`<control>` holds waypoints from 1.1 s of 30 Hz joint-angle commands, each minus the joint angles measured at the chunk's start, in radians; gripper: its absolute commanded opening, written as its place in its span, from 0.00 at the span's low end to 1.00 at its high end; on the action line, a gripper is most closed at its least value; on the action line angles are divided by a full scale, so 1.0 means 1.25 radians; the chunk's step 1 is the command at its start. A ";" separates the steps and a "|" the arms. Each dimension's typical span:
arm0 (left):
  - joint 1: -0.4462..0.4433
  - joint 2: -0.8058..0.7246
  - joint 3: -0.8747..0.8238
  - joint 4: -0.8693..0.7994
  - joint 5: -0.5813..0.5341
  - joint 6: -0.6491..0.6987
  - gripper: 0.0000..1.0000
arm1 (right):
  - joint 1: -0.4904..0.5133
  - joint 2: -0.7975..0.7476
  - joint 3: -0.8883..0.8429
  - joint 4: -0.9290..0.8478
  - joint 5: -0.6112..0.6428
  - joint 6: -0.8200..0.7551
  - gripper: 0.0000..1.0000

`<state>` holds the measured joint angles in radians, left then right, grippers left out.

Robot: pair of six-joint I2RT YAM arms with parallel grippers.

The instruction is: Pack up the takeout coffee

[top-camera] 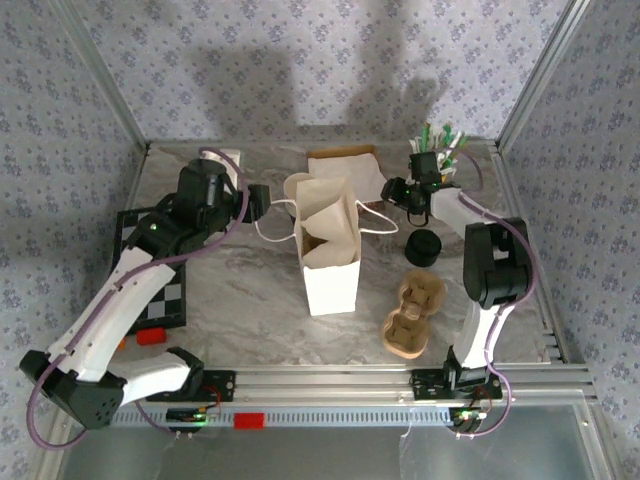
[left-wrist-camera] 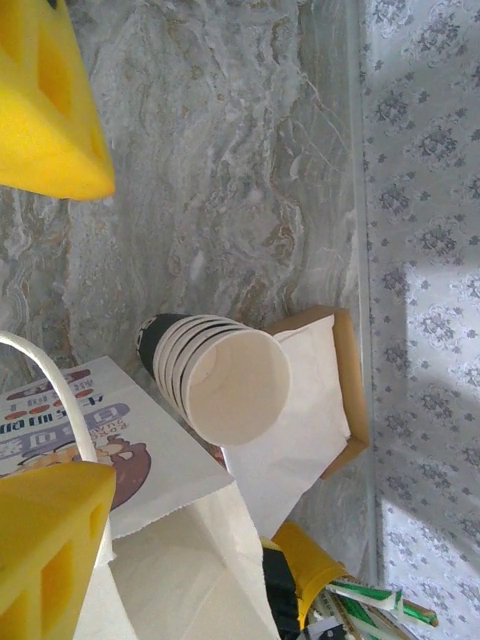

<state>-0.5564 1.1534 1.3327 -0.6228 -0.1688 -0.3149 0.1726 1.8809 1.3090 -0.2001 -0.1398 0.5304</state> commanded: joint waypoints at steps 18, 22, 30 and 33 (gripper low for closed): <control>0.012 0.011 0.026 0.022 0.002 0.010 0.72 | 0.028 0.038 0.076 0.020 0.030 -0.051 0.06; 0.011 0.008 0.031 0.020 0.006 0.005 0.72 | 0.030 0.005 0.069 0.014 0.029 -0.060 0.00; 0.012 -0.003 0.050 0.012 0.012 0.016 0.72 | 0.042 -0.106 0.029 0.018 0.004 -0.074 0.00; 0.012 -0.008 0.067 0.000 0.004 0.017 0.73 | 0.044 -0.163 0.011 0.034 -0.011 -0.090 0.00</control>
<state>-0.5495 1.1706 1.3663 -0.6250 -0.1684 -0.3103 0.2207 1.7504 1.3392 -0.1646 -0.1295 0.4541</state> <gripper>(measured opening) 0.729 0.052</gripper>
